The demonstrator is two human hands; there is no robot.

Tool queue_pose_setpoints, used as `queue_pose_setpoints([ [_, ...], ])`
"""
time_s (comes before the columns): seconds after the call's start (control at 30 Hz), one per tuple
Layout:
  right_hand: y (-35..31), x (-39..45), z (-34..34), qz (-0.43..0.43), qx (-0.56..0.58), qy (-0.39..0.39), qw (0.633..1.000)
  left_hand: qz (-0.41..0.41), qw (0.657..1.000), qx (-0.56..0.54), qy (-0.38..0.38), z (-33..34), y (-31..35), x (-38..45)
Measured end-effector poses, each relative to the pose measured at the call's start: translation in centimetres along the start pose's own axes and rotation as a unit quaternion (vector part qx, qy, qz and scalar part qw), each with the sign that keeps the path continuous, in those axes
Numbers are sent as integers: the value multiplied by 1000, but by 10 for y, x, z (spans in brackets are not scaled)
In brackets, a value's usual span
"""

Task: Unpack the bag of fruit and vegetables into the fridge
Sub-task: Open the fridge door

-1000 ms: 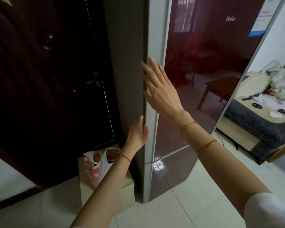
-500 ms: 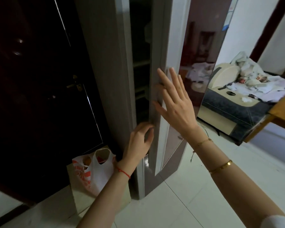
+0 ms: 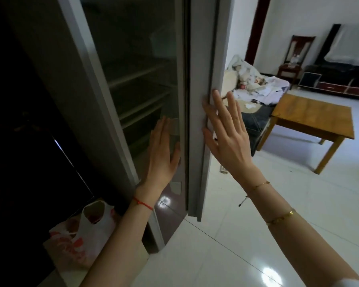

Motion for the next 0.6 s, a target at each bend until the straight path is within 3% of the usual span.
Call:
queue_pose_setpoints([
  [0.33, 61, -15, -39, 74, -80, 10, 994, 21, 996, -36, -74, 45, 27, 28],
  [0.6, 113, -17, -58, 158, -94, 21, 983, 97, 989, -58, -95, 84, 48, 48],
])
Point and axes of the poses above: each hand's wrist, its own x-axis towards the middle knuckle, its own z-axis out of the palm, y = z × x, the point moved 4 cm from there along x, towards the middle knuckle, and after that the axes turned 15 degrees about z, right-handed, at the moved point
